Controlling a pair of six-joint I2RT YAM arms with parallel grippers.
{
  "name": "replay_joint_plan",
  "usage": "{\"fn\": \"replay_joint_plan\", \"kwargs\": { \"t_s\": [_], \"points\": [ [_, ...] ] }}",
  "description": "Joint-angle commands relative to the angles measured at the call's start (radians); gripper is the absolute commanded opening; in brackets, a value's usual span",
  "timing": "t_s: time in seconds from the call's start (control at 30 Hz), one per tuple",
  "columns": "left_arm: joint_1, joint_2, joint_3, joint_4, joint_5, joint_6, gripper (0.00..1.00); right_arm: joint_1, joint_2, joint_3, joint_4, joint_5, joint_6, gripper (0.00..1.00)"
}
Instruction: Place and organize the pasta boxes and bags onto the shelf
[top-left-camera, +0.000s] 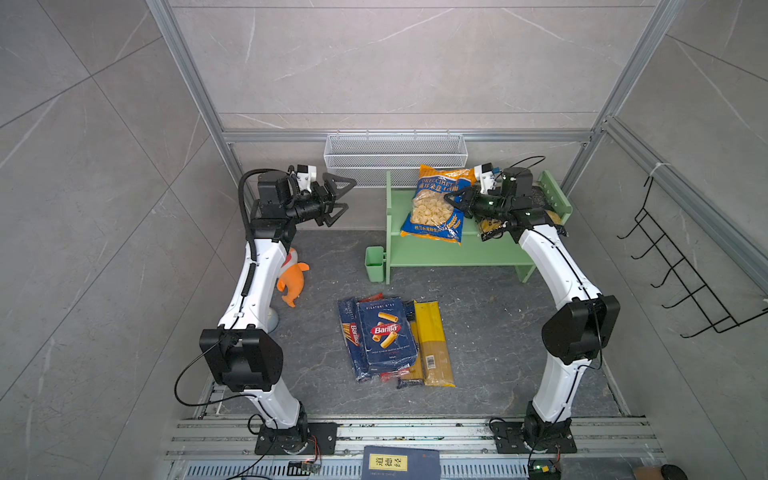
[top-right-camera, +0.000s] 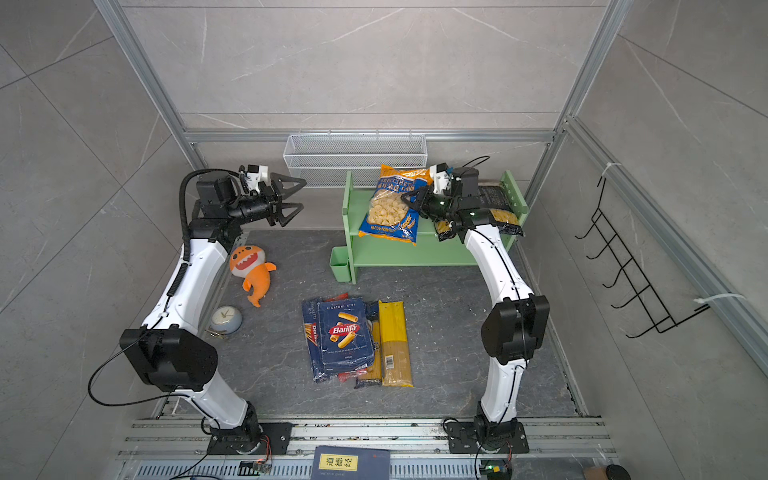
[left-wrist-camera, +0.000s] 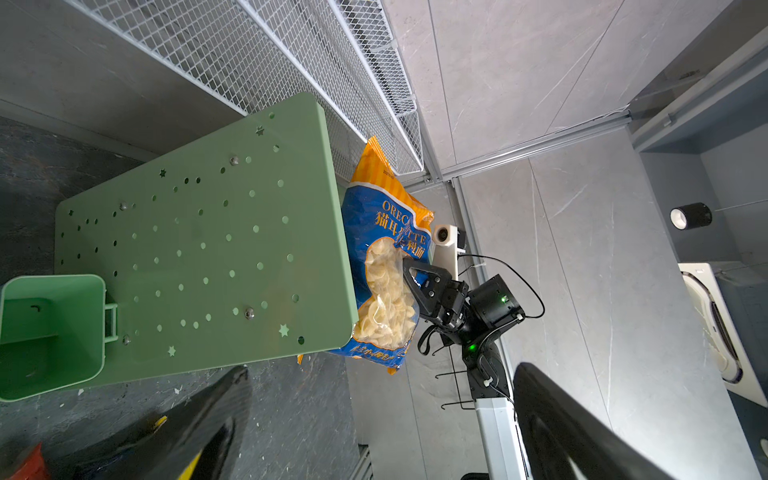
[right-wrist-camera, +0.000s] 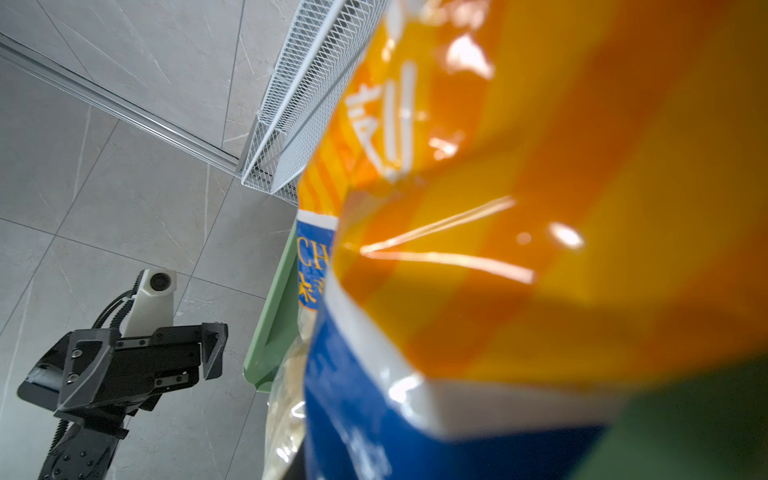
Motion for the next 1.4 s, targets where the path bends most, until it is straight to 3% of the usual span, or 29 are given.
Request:
{"fn": "replay_joint_plan", "kwargs": {
  "t_s": [0.0,0.17,0.3,0.73,1.17,1.23,1.37],
  "points": [
    [0.006,-0.049,-0.009,0.009,0.023,0.029,1.00,0.000,-0.047,0.012,-0.044,0.032,-0.044,0.25],
    [0.006,-0.059,-0.021,0.006,0.018,0.029,1.00,-0.003,-0.064,0.009,-0.080,0.053,-0.077,0.56],
    [0.006,-0.060,-0.026,0.013,0.016,0.023,1.00,-0.006,-0.075,0.022,-0.099,0.056,-0.092,0.63],
    [0.006,-0.054,-0.019,0.037,0.021,0.008,1.00,-0.037,-0.097,0.156,-0.290,0.098,-0.181,0.72],
    [0.006,-0.046,-0.035,0.059,0.039,-0.003,1.00,-0.047,-0.166,0.149,-0.455,0.129,-0.231,0.69],
    [0.006,-0.048,-0.037,0.060,0.040,-0.006,1.00,-0.048,-0.175,0.121,-0.422,0.072,-0.221,0.72],
    [0.006,-0.052,-0.045,0.062,0.044,-0.005,1.00,-0.049,-0.217,-0.017,-0.141,-0.106,-0.036,0.72]
  ]
}}
